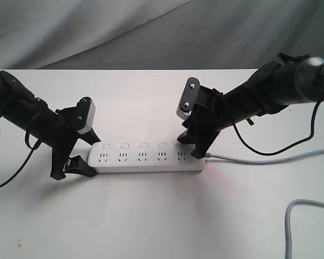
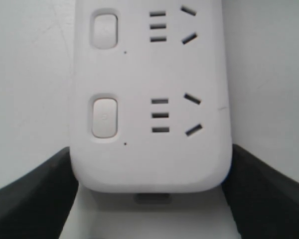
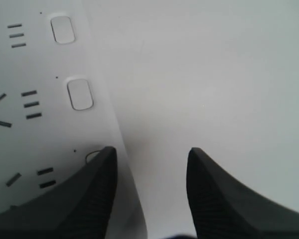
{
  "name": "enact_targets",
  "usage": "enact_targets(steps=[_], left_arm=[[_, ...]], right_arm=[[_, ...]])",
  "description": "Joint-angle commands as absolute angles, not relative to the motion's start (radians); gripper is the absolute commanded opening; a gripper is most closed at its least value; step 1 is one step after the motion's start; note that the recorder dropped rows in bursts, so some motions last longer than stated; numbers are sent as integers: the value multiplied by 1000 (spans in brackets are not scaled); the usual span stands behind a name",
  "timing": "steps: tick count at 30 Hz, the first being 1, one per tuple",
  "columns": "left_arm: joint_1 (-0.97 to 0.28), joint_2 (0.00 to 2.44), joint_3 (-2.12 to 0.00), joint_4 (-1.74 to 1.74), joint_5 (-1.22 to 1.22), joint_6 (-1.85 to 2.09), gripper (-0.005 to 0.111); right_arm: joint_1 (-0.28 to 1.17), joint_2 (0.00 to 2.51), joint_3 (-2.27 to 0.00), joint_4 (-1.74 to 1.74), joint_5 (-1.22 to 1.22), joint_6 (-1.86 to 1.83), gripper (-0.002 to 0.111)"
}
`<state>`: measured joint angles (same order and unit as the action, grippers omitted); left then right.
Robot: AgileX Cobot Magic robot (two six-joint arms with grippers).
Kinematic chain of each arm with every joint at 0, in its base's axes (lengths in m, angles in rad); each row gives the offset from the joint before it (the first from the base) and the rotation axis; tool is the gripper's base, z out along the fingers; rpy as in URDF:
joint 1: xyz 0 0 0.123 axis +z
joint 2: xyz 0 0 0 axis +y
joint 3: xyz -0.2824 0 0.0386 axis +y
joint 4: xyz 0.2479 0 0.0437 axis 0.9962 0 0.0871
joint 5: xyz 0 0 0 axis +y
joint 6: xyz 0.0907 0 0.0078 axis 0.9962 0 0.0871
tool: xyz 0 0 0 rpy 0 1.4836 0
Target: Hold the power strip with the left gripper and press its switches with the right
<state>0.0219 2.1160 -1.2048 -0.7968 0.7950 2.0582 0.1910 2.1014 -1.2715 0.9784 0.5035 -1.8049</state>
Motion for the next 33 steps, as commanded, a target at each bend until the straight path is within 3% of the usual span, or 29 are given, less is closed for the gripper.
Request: enact_targets(steps=[1,25,33], left_arm=[[23,2119,-1204,-755,758,2073,46],[23,2119,-1204,-755,758,2076,46],[23,2119,-1204,-755,758,2076,46]], right_arm=[[202,2131,-1265,974,526,-1809,43],[200,2186,-1265,938,553,-1805,43],[200,2091,-1271,975,545,-1805,43]])
